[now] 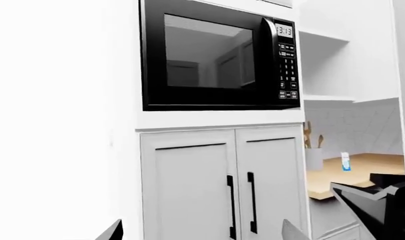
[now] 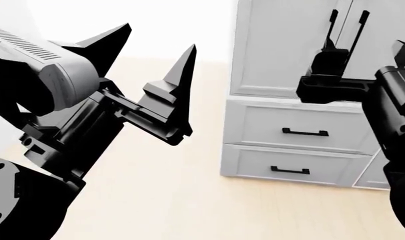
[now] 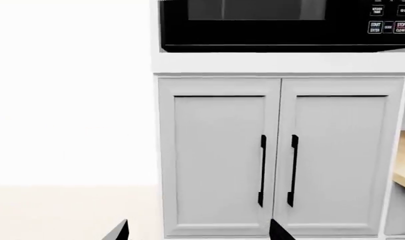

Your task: Move the drinks to the dining counter.

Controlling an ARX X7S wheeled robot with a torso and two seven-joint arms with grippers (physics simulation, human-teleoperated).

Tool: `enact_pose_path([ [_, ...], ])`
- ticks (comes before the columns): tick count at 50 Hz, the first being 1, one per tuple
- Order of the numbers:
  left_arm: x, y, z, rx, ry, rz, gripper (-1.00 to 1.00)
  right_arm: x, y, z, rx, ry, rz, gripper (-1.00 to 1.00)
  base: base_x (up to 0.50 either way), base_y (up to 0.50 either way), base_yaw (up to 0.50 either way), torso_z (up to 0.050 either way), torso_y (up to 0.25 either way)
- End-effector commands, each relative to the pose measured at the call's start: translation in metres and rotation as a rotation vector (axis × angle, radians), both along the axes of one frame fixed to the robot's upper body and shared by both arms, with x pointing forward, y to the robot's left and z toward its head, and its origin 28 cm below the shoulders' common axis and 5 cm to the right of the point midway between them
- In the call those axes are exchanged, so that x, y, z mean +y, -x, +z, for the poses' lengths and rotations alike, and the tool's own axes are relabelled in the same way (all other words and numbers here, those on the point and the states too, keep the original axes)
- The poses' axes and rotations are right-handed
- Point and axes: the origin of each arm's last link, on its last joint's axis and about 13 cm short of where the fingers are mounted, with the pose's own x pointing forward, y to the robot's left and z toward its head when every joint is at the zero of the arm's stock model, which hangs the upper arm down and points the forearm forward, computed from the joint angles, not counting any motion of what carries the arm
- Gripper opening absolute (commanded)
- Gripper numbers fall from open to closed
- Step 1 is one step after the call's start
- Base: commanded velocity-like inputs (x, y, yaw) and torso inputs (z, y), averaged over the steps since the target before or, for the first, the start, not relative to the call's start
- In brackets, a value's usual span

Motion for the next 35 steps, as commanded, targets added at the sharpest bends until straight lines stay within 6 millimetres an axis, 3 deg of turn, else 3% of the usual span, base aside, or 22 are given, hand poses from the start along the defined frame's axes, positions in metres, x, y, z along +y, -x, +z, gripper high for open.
enact_pose_path([
  [1,0.0004,0.0002,-0.0004,0.001,0.002,0.001,1.00,0.0013,-0.0005,0.0000,0.027,-0.031,0.029,1.00,0.47,-0.40,0.00,0.000,0.000],
  [35,0.0000,0.0011,0.0020,-0.002,0.002,0.000,1.00,-0.0002,0.0034,0.0020,0.008,-0.005,0.052,1.00,0.42,-0.43,0.00,0.000,0.001],
])
